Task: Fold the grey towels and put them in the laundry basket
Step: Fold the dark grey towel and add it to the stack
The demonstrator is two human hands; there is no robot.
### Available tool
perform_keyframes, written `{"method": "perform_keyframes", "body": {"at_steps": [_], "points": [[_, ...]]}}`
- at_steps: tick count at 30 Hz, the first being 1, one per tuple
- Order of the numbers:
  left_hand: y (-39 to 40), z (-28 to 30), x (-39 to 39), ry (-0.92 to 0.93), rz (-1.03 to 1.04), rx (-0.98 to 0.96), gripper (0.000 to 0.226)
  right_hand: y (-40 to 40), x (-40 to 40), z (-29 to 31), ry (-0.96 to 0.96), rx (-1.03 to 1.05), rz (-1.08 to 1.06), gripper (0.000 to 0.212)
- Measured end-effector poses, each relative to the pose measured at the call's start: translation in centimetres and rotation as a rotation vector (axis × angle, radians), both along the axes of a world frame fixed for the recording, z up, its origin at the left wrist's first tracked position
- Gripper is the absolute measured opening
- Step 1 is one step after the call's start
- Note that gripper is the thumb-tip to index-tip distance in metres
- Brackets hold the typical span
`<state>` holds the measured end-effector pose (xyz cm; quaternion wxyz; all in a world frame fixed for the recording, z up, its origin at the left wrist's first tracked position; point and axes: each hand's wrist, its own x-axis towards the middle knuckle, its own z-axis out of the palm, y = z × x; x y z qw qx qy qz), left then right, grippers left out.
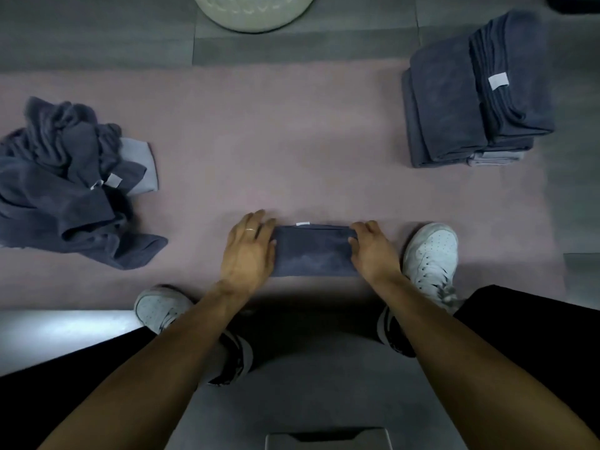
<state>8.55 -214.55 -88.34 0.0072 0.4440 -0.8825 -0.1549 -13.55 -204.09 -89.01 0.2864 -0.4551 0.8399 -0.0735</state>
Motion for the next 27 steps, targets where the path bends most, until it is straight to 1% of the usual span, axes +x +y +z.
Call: {"method": "perform_keyframes", "body": {"at_steps": [2, 4, 6, 8, 10, 12, 14, 16, 17, 19, 22, 24, 27], "points": [[0.9, -1.1, -1.3, -0.078, -0.215, -0.004, 0.051, -0.2, 0.0, -0.3, 0.029, 0.017, -0.002, 0.029], [1.7, -2.5, -2.5, -0.186, -0.308, 0.022, 0.058, -0.2, 0.0, -0.5, 0.063, 0.04, 0.002, 0.031], [2.1, -3.9, -3.1, -0.258, -0.289, 0.037, 0.062, -0.1, -0.3, -0.7, 0.101, 0.029, 0.033, 0.037], [2.3, -4.8, -3.3, -0.31, -0.271, 0.044, 0.064, -0.6, -0.7, -0.7, 0.08, 0.021, 0.134, 0.049], [2.1, -5.0, -3.2, -0.316, -0.286, 0.049, 0.065, -1.4, -1.2, -0.7, 0.02, 0.092, 0.269, 0.059], [1.4, -5.0, -2.5, -0.288, -0.335, 0.06, 0.065, -2.0, -1.6, -0.9, 0.022, 0.175, 0.357, 0.06], [0.7, -4.9, -1.6, -0.234, -0.35, 0.081, 0.064, -2.6, -1.9, -1.1, 0.042, 0.228, 0.379, 0.058], [-0.2, -4.6, -0.9, -0.201, -0.293, 0.128, 0.062, -3.2, -2.0, -0.9, 0.024, 0.26, 0.36, 0.058], [-0.8, -4.3, -0.6, -0.191, -0.259, 0.153, 0.064, -3.6, -2.0, -0.8, 0.021, 0.27, 0.353, 0.059], [-2.6, -3.5, -0.3, -0.177, -0.274, 0.225, 0.072, -4.3, -1.8, -0.5, 0.017, 0.296, 0.353, 0.062], [-5.4, -2.1, -1.1, -0.294, -0.354, 0.406, 0.092, -4.9, -1.8, -0.1, -0.036, 0.344, 0.359, 0.068], [-6.3, -1.4, -2.9, -0.415, -0.388, 0.417, 0.103, -5.2, -2.1, 0.5, -0.098, 0.404, 0.373, 0.066], [-6.5, -0.9, -5.4, -0.537, -0.442, 0.386, 0.111, -5.5, -2.3, 1.3, -0.096, 0.459, 0.476, 0.05]]}}
